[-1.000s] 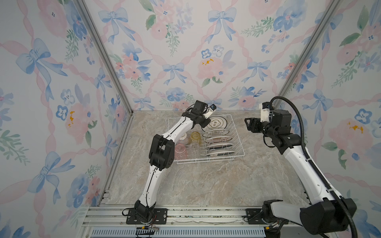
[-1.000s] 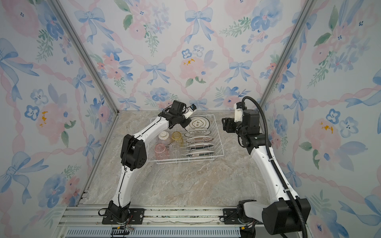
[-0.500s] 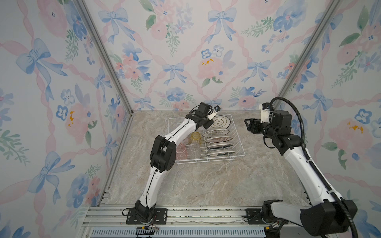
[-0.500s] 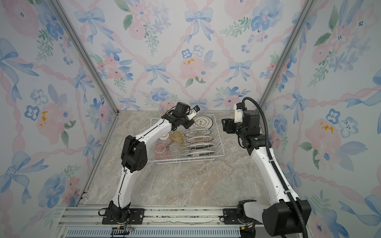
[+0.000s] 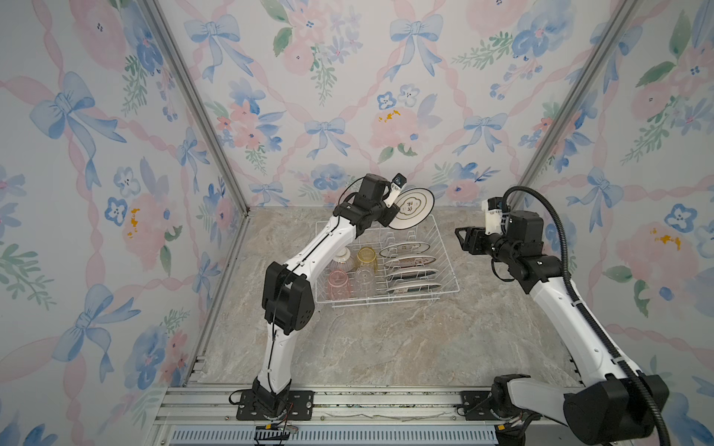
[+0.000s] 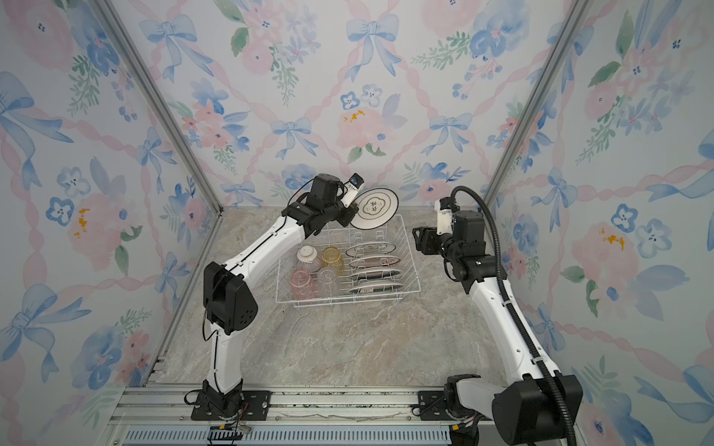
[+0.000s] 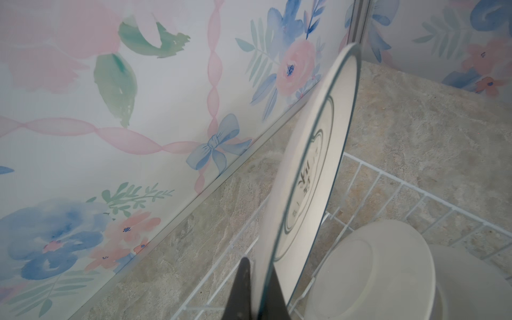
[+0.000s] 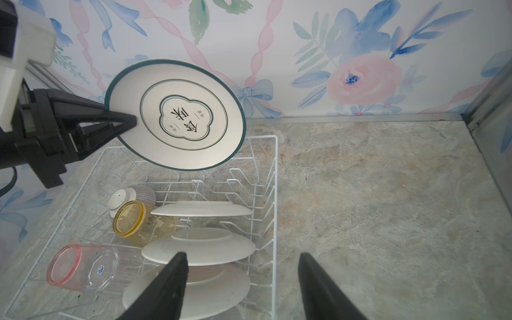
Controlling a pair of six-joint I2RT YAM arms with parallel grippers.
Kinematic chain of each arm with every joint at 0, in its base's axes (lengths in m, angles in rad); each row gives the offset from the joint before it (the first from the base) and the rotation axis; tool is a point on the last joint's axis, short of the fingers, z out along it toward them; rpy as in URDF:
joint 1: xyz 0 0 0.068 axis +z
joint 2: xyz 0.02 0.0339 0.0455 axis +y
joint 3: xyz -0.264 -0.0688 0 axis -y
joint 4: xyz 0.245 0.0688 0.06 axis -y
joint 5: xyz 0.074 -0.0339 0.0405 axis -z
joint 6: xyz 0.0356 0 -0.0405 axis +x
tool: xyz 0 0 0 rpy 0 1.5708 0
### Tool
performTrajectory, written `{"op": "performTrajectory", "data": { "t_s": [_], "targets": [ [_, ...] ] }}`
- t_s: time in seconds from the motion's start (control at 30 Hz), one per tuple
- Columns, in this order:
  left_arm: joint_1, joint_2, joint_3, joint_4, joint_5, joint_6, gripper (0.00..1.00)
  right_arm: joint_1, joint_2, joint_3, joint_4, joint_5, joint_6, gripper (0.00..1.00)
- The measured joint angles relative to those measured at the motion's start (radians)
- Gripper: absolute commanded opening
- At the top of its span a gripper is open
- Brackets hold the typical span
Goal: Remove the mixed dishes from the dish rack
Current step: 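Lift the plate with the left gripper while the right gripper reaches toward it, then grasp the plate edge with the right gripper while the left gripper releases it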
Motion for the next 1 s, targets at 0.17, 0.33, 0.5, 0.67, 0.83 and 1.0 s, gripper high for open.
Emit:
{"op": "performTrajectory", "data": {
  "t_s": [0.17, 0.33, 0.5, 0.67, 0.83, 1.0],
  "targets": [
    [0.056, -0.049, -0.019, -0.001, 0.14, -0.095, 0.0, -0.051, 0.001, -0.036, 0.09, -0.171, 0.069, 0.6],
    [0.109, -0.088, -0.057, 0.0, 0.321, -0.207, 0.0, -0.108, 0.027, -0.085, 0.24, -0.368, 0.193, 0.6],
    [0.118, -0.092, -0.073, -0.001, 0.495, -0.313, 0.0, -0.114, 0.084, -0.108, 0.399, -0.523, 0.314, 0.6],
    [0.113, -0.092, -0.075, 0.0, 0.615, -0.385, 0.0, -0.114, 0.116, -0.123, 0.482, -0.582, 0.385, 0.62],
    [0.107, -0.092, -0.075, 0.008, 0.694, -0.433, 0.0, -0.113, 0.119, -0.123, 0.505, -0.584, 0.399, 0.62],
    [0.096, -0.083, -0.075, 0.03, 0.748, -0.47, 0.0, -0.113, 0.126, -0.133, 0.549, -0.593, 0.423, 0.58]
  ]
}}
